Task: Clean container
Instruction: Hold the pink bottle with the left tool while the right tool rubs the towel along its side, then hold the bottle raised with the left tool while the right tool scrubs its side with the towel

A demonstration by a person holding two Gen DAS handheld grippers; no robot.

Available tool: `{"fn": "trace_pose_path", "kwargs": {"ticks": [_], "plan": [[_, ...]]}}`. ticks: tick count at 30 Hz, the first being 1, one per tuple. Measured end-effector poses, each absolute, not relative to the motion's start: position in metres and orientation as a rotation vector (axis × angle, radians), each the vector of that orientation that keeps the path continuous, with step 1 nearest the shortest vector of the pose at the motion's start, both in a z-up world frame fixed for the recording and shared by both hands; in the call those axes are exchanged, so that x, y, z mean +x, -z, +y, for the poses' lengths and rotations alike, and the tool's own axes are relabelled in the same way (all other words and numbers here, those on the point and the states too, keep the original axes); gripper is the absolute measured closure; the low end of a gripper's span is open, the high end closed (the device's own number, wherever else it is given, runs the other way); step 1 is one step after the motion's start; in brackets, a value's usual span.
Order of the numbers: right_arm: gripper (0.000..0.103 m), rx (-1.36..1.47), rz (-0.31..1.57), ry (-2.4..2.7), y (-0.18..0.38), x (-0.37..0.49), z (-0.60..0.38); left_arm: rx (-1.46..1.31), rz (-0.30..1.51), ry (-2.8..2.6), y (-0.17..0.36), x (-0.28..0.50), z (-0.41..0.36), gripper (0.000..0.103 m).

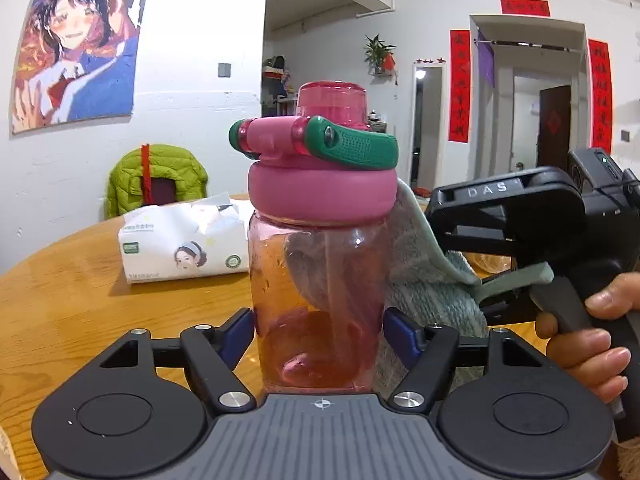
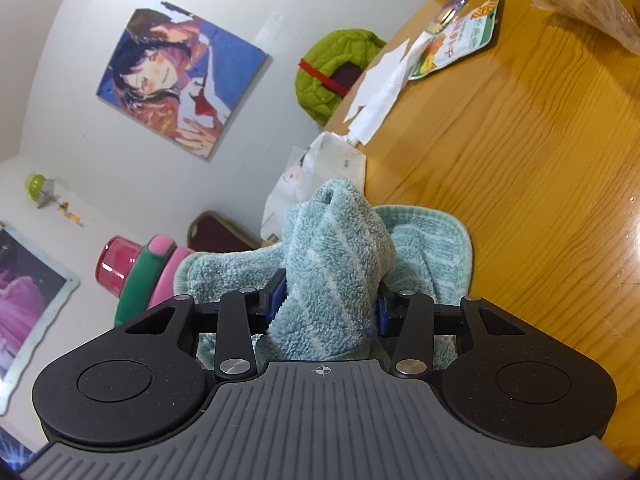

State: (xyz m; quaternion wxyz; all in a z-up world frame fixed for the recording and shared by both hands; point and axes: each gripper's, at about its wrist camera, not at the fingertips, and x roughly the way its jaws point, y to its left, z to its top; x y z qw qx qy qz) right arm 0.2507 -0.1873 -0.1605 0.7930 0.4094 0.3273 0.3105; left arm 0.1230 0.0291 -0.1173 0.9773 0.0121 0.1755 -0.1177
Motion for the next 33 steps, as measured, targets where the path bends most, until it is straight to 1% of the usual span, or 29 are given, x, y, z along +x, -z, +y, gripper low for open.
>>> {"fn": "trace_pose_path", "kwargs": {"ticks": [8,11,13,14,19,21,23,33], "plan": [[0.056,1.016,0.616,-0.750,0.160,0.245,-0.196,0.042,0.344,0.235,0.119,0.122,0.027,0.035],[0.053,1.066,0.582,-0.780,0.160,0.243,-0.200,0.046,0.342,0.236,0.119,0.123,0.027,0.035],[0.053,1.061,0.649,-0.783,0.166,0.247,-0.193,0.049,0.341,0.235,0.120,0.122,0.026,0.035],[0.053,1.058,0.654,-0.768,0.167,0.247,-0.191,0.048,0.341,0.235,0.120,0.122,0.027,0.035],[0.055,0.821,0.737,-0.637,0.161,0.247,-0.179,0.056,0.339,0.237,0.120,0.121,0.027,0.035],[0.058,0.734,0.764,-0.595,0.160,0.247,-0.172,0.050,0.340,0.240,0.120,0.121,0.028,0.035],[0.058,0.647,0.790,-0.553,0.159,0.247,-0.165,0.051,0.339,0.241,0.120,0.121,0.028,0.035],[0.057,0.581,0.766,-0.539,0.153,0.239,-0.160,0.051,0.339,0.244,0.119,0.121,0.029,0.035]]}}
